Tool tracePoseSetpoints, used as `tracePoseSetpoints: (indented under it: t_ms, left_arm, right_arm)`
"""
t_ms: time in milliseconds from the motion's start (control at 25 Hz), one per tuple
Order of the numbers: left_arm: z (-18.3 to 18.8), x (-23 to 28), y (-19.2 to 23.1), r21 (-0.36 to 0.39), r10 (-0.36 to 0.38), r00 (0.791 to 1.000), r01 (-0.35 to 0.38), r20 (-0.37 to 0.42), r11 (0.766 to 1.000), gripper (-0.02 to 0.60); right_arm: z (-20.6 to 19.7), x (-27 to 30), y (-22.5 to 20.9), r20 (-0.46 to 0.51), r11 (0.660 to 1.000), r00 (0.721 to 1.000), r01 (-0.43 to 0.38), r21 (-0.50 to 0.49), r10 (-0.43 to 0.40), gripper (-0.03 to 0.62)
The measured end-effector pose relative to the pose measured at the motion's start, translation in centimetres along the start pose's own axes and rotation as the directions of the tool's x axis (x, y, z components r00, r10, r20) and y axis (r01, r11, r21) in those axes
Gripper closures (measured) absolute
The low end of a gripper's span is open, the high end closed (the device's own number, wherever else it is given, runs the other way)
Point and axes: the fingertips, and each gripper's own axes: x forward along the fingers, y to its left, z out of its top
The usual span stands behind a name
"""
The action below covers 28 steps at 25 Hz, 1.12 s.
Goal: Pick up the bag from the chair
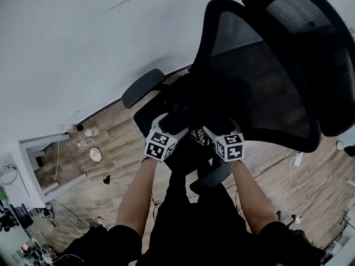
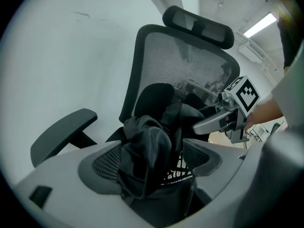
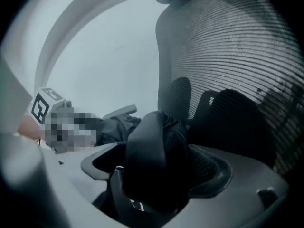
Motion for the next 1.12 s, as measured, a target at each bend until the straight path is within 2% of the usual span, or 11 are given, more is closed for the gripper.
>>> tracePoseSetpoints:
  t_ms: [200, 280, 480, 520, 560, 680, 880, 1120]
  left_arm:
    - [-0.3, 2.8, 0.7, 0.005, -0.084, 0.993, 0.085, -0.077, 0.996, 0.175]
    - [-0.6, 4.2, 0.6, -0.022, -0.120, 0.988, 0.118, -0.096, 0.993, 0.173]
    - [-0.7, 5.2, 2.1, -0.096, -0.100, 0.992, 0.093, -0.075, 0.991, 0.186]
    - [-0.7, 5.2, 2.3, -0.109, -0.092, 0.993, 0.084, -0.068, 0.991, 0.235]
    - [-0.7, 5.3, 2.5, -0.122, -0.083, 0.995, 0.075, -0.058, 0.990, 0.281]
    - [-0.7, 5.5, 2.1, -0.145, -0.084, 0.996, 0.079, -0.031, 0.986, 0.333]
    - [0.3, 5.0, 0.5, -0.064, -0.073, 0.997, 0.073, 0.009, 0.995, 0.441]
    - [1.2, 3.9, -0.8, 0.012, -0.054, 0.997, 0.054, 0.060, 0.998, 0.471]
  right_arm:
    - [-0.2, 3.2, -0.6, -0.061, 0.997, 0.997, -0.041, 0.061, 0.045, 0.154]
    - [-0.3, 4.3, -1.0, -0.075, 0.995, 0.995, -0.060, 0.078, 0.066, 0.152]
    - [0.0, 5.4, -0.8, -0.085, 0.990, 0.991, -0.096, 0.102, 0.105, 0.157]
    - [-0.1, 5.4, -0.8, -0.082, 0.990, 0.991, -0.098, 0.101, 0.107, 0.160]
    - [-0.2, 5.4, -0.9, -0.080, 0.990, 0.991, -0.099, 0.097, 0.107, 0.181]
    - [-0.5, 5.0, -1.2, -0.072, 0.994, 0.993, -0.088, 0.065, 0.093, 0.324]
    - [0.0, 4.5, 0.0, -0.028, 0.997, 0.997, -0.077, -0.018, 0.077, 0.475]
    - [0.7, 3.4, 0.6, 0.039, 0.995, 0.999, -0.034, -0.092, 0.037, 0.531]
